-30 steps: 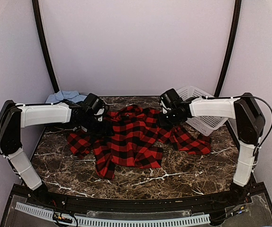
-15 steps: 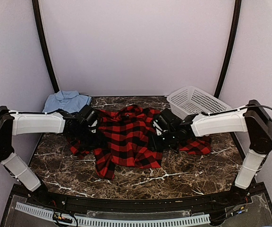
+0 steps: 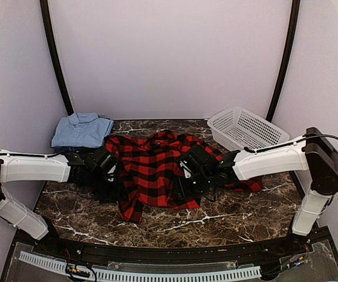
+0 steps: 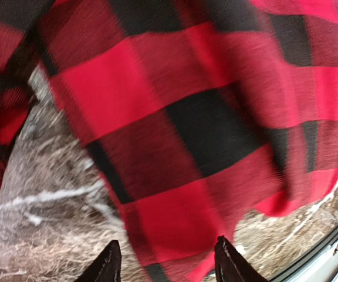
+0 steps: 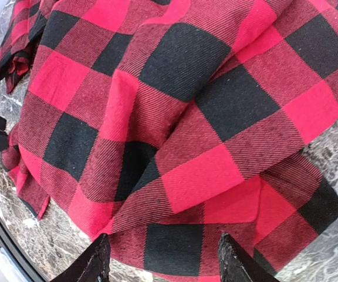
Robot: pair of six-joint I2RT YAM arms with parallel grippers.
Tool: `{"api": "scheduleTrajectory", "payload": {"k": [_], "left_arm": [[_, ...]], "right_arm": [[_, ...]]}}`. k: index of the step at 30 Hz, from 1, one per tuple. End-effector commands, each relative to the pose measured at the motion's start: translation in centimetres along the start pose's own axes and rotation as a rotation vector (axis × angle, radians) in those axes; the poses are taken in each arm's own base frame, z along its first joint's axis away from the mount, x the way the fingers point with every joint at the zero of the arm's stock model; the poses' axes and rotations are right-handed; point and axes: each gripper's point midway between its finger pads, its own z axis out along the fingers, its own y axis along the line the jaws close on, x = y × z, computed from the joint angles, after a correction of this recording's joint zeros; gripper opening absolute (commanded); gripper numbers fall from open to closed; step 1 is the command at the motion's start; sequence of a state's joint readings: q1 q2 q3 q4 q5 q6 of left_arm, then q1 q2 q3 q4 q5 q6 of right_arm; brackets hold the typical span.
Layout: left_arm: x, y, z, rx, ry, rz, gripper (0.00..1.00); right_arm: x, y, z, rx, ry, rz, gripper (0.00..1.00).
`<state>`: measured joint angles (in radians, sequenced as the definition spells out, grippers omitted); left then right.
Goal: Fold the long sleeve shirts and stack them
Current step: Flatten out the crumpled shirt at the center of the board.
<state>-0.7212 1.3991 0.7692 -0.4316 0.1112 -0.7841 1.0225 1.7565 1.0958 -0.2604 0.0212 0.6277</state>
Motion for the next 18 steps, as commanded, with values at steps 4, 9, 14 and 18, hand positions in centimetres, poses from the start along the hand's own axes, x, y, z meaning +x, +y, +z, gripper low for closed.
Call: {"api": "scheduleTrajectory", "payload": {"k": [4, 9, 14, 18], "left_arm": [[2.6, 2.2, 0.2, -0.022, 0.038, -0.113, 0.53], [2.9, 1.1, 0.7, 0.056, 0.045, -0.144, 0.53], [3.4, 0.4, 1.5, 0.107, 0.060, -0.173, 0.48], [3.5, 0.2, 2.1, 0.112, 0.066, -0.178, 0.34]], "right_arm": [[0.4, 2.5, 0.7, -0.088, 0.000, 0.030, 0.59], [0.7, 3.8, 1.9, -0.110, 0.024, 0.020, 0.58], [1.0, 4.2, 2.7, -0.124, 0.033, 0.029, 0.54], [0.4, 4.2, 2.8, -0.108, 0.016, 0.031, 0.42]]}}
